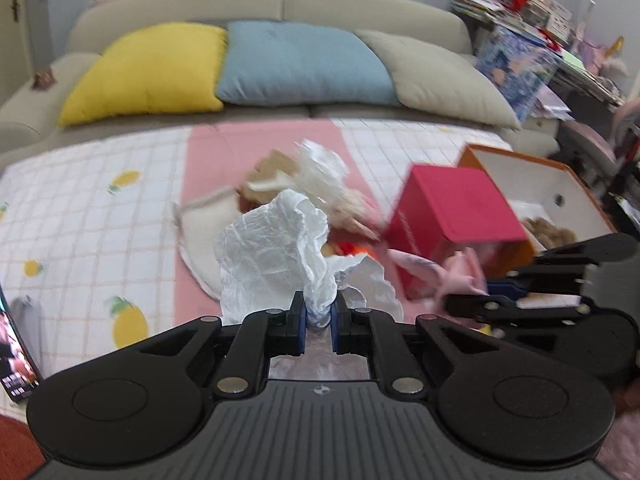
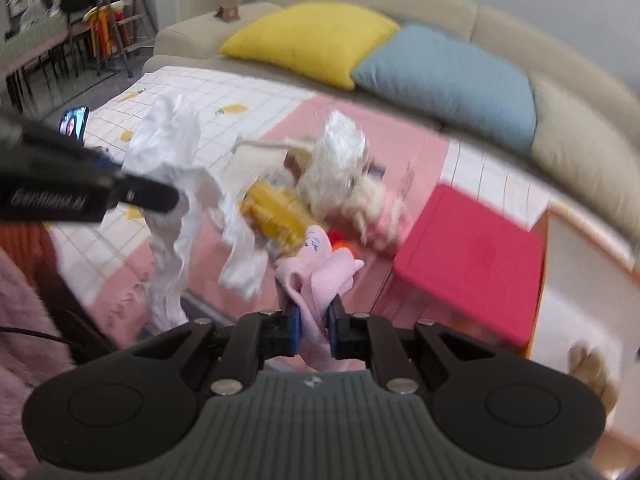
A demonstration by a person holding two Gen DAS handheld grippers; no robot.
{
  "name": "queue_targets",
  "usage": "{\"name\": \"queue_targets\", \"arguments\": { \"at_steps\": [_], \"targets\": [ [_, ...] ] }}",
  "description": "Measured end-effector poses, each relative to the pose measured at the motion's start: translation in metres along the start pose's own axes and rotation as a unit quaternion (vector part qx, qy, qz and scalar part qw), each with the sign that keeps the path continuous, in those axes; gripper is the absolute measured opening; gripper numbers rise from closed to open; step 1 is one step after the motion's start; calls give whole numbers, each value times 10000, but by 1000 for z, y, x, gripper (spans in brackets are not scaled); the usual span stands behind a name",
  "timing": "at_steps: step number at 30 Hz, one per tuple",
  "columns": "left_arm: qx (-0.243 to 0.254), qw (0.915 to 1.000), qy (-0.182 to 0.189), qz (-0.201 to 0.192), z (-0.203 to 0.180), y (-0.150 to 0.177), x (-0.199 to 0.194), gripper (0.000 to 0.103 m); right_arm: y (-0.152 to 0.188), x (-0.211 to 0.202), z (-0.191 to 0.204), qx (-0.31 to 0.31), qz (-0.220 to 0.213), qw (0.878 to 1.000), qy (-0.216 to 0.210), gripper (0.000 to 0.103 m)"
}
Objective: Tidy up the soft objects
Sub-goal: 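Grasp the pink cloth with the right tool while the left tool grasps the white cloth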
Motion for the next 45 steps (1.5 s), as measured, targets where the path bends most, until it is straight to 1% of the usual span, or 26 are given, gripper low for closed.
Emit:
{"name": "queue_targets", "arguments": {
  "at_steps": [2, 4, 6, 7, 9, 11, 13, 14, 15, 16, 17, 18, 19, 21, 22, 24, 26, 28, 30, 34, 35, 37, 39, 42, 45],
  "targets": [
    [168, 9995, -34, 246, -6, 4, 7, 12, 3, 2, -3, 241, 121, 9995, -166, 11],
    [250, 9985, -70, 481, -9, 12, 19, 12, 9, 6, -2, 322, 227, 9989, -251, 11],
    [233, 9968, 81, 754, -8, 16, 37, 12, 13, 13, -1, 363, 384, 9980, -348, 11],
    [284, 9964, 59, 799, -9, 19, 46, 12, 14, 19, 0, 406, 498, 9972, -388, 11],
    [608, 9943, -64, 874, -13, 24, 63, 13, 18, 29, 1, 468, 697, 9956, -415, 11],
    [690, 9945, 21, 790, -14, 27, 77, 14, 22, 39, 0, 509, 878, 9941, -392, 11],
    [671, 9939, 60, 872, -13, 29, 90, 22, 27, 44, -1, 562, 953, 9928, -451, 11],
    [641, 9939, 88, 890, -12, 30, 94, 23, 29, 46, -2, 597, 982, 9922, -481, 11],
    [598, 9944, 131, 865, -12, 31, 97, 29, 30, 50, -2, 604, 998, 9919, -502, 11],
    [562, 9947, 183, 841, -12, 32, 98, 40, 32, 51, -3, 612, 1009, 9917, -509, 11],
    [513, 9951, 245, 815, -12, 32, 98, 47, 33, 52, -3, 625, 1023, 9915, -503, 11],
    [429, 9957, 270, 777, -11, 31, 98, 64, 34, 53, -3, 636, 1028, 9914, -499, 11],
    [358, 9963, 254, 739, -11, 30, 97, 70, 34, 53, -3, 651, 1041, 9912, -501, 11],
    [350, 9968, 191, 700, -13, 30, 98, 71, 36, 57, -5, 707, 1069, 9905, -504, 11],
    [459, 9966, 148, 664, -15, 31, 99, 71, 37, 58, -7, 743, 1089, 9900, -506, 11],
    [824, 9946, -87, 620, -20, 34, 106, 72, 39, 61, -9, 805, 1129, 9890, -506, 11],
    [1406, 9888, -248, 436, -27, 41, 110, 72, 40, 61, -11, 872, 1134, 9884, -518, 11],
    [2108, 9767, -274, 295, -36, 49, 112, 76, 42, 62, -13, 937, 1147, 9876, -516, 12],
    [2626, 9642, -211, 299, -40, 56, 117, 80, 43, 63, -15, 1025, 1160, 9866, -516, 12],
    [3145, 9483, -206, 378, -44, 63, 130, 83, 47, 65, -22, 1241, 1141, 9843, -513, 14],
    [3219, 9458, -209, 382, -45, 63, 132, 85, 48, 65, -24, 1285, 1140, 9839, -497, 15],
    [3284, 9435, -199, 396, -46, 63, 137, 90, 49, 65, -26, 1345, 1107, 9836, -466, 15],
    [3173, 9470, -138, 475, -44, 58, 143, 95, 49, 64, -28, 1395, 1071, 9835, -432, 15],
    [2675, 9607, -87, 737, -37, 48, 151, 102, 49, 64, -30, 1436, 1008, 9839, -342, 15],
    [2066, 9732, -31, 1011, -26, 40, 157, 103, 50, 66, -30, 1482, 980, 9835, -342, 21]
  ]
}}
Point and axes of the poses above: each gripper's, at about its wrist camera, not at the fingertips, and x roughly the way its jaws point, z to its left, y to its underside, the point moved 1 cm from there along x, roughly the way its jaws point, and after that the axes turned 10 degrees about -x, right-handed, at the moved point
